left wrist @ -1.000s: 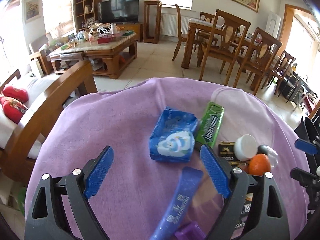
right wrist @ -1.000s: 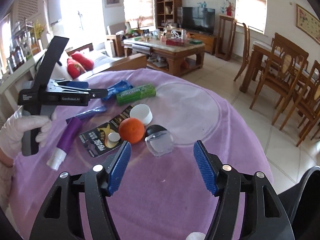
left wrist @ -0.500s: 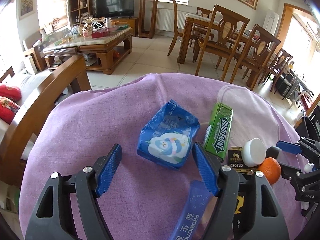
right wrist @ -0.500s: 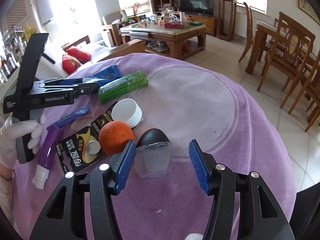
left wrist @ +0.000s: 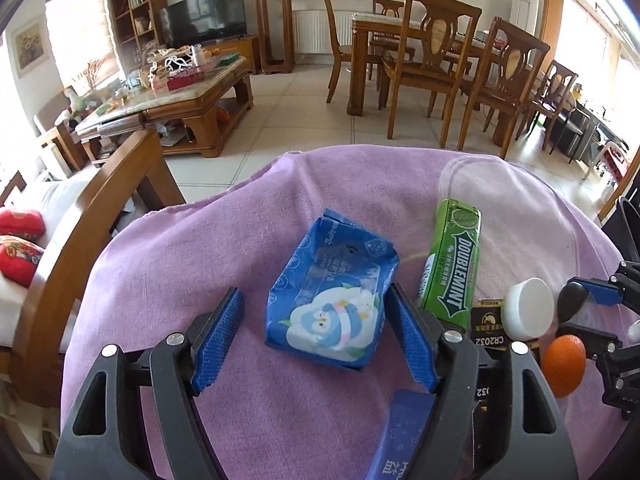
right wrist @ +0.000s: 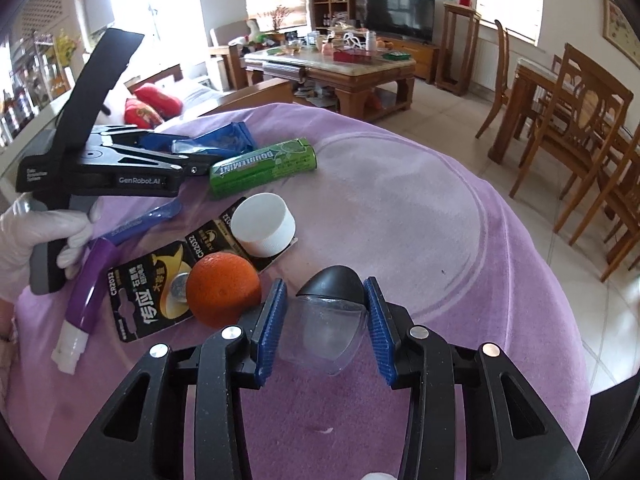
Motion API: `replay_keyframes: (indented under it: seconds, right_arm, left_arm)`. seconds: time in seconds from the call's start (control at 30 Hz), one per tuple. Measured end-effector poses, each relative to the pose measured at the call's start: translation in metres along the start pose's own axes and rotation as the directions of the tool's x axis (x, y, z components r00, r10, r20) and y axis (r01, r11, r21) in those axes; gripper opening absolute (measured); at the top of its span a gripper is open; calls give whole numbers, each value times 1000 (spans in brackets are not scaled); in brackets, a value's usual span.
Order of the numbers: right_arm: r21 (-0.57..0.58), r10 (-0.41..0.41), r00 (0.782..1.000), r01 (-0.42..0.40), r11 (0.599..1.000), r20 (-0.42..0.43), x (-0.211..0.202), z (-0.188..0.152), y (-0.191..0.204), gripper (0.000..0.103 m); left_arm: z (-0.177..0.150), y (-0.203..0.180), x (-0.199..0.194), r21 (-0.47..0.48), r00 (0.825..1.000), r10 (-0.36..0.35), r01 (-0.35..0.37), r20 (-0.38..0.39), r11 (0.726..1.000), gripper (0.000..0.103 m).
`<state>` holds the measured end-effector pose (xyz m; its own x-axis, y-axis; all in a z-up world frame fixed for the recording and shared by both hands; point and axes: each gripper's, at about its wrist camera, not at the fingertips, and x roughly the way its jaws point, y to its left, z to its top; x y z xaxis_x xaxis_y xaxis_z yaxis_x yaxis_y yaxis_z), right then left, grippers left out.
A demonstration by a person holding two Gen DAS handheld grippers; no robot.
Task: Collect trash
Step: 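Grasp the blue wipes packet with the left tool while the right tool grasps the clear cup, then carry the blue packet and clear cup with both tools over the bin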
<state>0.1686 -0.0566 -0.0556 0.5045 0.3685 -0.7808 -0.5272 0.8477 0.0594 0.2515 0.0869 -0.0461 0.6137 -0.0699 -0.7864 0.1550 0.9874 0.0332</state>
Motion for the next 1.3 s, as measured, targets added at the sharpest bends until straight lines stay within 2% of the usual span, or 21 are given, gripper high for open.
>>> replay_keyframes:
  seconds: [0.03,0.1,0.2,0.4,0.5,0.63,0.83,1.07,1.3]
  right_arm:
    - [3,3,1000,-3,1000,0,0,0,-1,39]
    - [9,8,1000,-8,1000,2,-1,-1,-2,39]
    - [16,20,1000,-20,1000,9,-4,-2,-3,38]
    - [53,50,998,-52,997,43,-12,-4,-12,31]
    - [49,54,997,-57,997,58,-17,-3,-13,27]
    - [42,69,993,-73,996,96,-27,-5,-14,20]
    - [68,138,979,-149,986,149,-46,-8,-21,17]
    - [169,238,950,-274,947,204,-87,-31,-37,16]
    - [154,234,934,-282,947,271,-148,-59,-42,16]
  left_arm:
    - [0,-1,-1,7,1000,-12,12,6,1000,50]
    - [-1,-2,-2,19,1000,-7,7,13,1000,49]
    - [-2,-1,-4,11,1000,-8,8,19,1000,42]
    - [-6,7,-20,-41,996,-45,49,78,998,41]
    - [-9,6,-39,-65,989,-85,93,123,994,42]
    - [-21,-4,-73,-85,978,-100,117,184,990,42]
    - [-48,-24,-121,-112,961,-103,136,258,984,42]
    - [-67,-55,-147,-92,951,-128,159,282,983,42]
    - [-70,-94,-148,-43,946,-178,197,272,979,42]
